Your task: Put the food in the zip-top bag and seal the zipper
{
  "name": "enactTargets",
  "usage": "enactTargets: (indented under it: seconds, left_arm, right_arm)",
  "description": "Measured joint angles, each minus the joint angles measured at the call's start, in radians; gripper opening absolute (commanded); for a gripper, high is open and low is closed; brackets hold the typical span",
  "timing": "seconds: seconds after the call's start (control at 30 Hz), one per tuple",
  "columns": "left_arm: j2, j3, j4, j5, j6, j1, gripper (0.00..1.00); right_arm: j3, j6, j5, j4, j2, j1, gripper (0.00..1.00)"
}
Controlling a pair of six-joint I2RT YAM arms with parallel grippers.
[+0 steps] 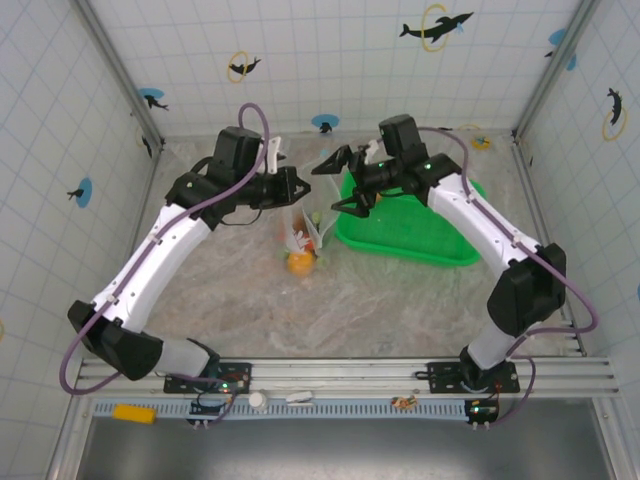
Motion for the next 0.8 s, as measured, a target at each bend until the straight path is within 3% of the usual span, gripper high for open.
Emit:
enactTargets:
  seconds: [0.17,0.37,0.47,0.67,0.8]
  left_arm:
    - [0.0,0.0,-0.016,-0.038,-0.038,0.016,0.0]
    - [-0.002,-0.005,-0.016,-0.081,-0.08,0.053,0.0]
    - [-0.007,-0.027,-0.011,-0.091,-0.097,0.056,0.0]
    - [-0.041,-0.111,0.006,-0.095,-0.123,0.056,0.0]
    - [-0.059,-0.12,0.011,-0.095,-0.13,0.061,0.0]
  right_arm:
    - [0.277,-0.249,0.125,-0.267,0.05,-0.048,0.99]
    - [0.42,-0.574,0.585,-0.57,0.037,-0.005,0.99]
    - [0.25,-0.707,0.764,-0.557,-0.056,-0.001,0.99]
    - [-0.188,-0.791,0.814,-0.383,-0.247,-0.135,0.99]
    - [-0.361,-0.832,1.062,-0.27,-0.308,-0.105,0.99]
